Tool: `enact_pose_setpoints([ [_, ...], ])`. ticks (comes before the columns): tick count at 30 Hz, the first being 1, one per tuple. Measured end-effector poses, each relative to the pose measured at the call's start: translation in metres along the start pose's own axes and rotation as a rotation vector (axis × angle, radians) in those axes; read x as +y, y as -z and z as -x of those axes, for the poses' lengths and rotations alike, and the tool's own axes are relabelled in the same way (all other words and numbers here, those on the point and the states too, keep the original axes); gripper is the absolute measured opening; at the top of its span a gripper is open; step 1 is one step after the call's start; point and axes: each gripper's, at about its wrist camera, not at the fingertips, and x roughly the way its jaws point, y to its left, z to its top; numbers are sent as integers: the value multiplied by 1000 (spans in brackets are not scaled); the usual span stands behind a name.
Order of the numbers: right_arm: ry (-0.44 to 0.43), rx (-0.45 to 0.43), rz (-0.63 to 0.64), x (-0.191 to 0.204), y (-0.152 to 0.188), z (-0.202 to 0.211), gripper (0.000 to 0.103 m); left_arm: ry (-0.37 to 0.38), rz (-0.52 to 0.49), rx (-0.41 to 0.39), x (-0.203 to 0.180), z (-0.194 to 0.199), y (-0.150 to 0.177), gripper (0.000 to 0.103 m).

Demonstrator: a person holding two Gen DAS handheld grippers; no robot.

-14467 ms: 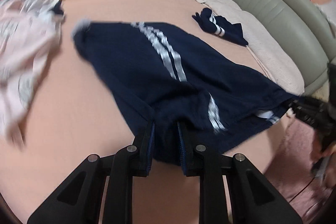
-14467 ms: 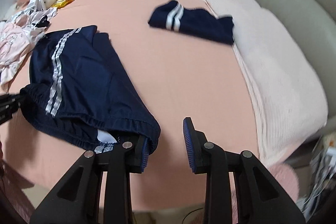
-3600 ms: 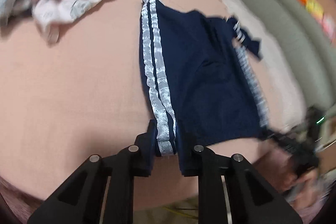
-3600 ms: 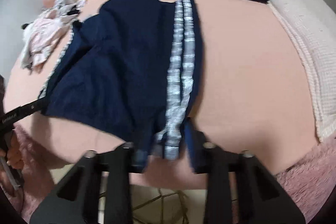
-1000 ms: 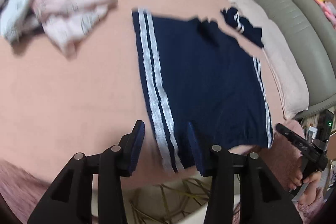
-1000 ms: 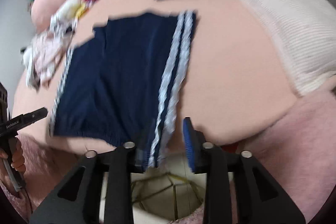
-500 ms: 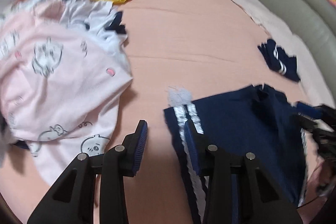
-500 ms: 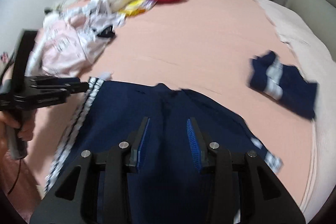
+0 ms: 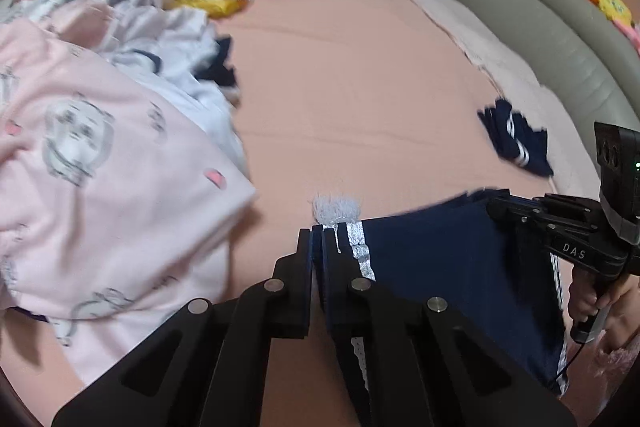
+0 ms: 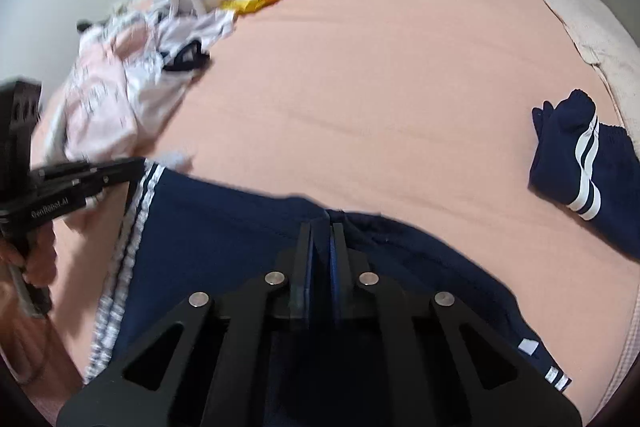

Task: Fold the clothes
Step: 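Close both grippers on the navy shorts hem edge and lift it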

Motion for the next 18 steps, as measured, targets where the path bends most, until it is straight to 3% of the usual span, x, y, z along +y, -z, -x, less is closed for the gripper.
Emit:
enact_pose_setpoints([
  [3, -8, -73, -3, 2, -12, 11, 6, -33, 26, -14, 9, 5, -2, 4],
  [6, 64, -97, 4, 2, -22, 8, 6, -90, 41, 13, 21, -2, 0, 4],
  [8, 123, -51, -4, -3, -26, -10, 6, -116, 54, 82, 28, -18, 4, 5],
  [10, 158, 19, -31, -11, -28, -28, 6, -90, 93, 89, 34, -20, 4, 6],
  [13, 61, -41, -87, -13, -23, -6, 16, -38, 86, 69, 31, -6, -2, 10],
  [14, 44, -66, -86, -10, -21, 4, 24, -31, 64, 62, 27, -2, -3, 12],
  [16, 40, -92, -43, 1, -16, 18, 27, -31, 34, 67, 21, 0, -2, 22],
  [18, 10, -56, 9, 15, -10, 17, 29, -20, 28, 86, 18, -3, 1, 27],
])
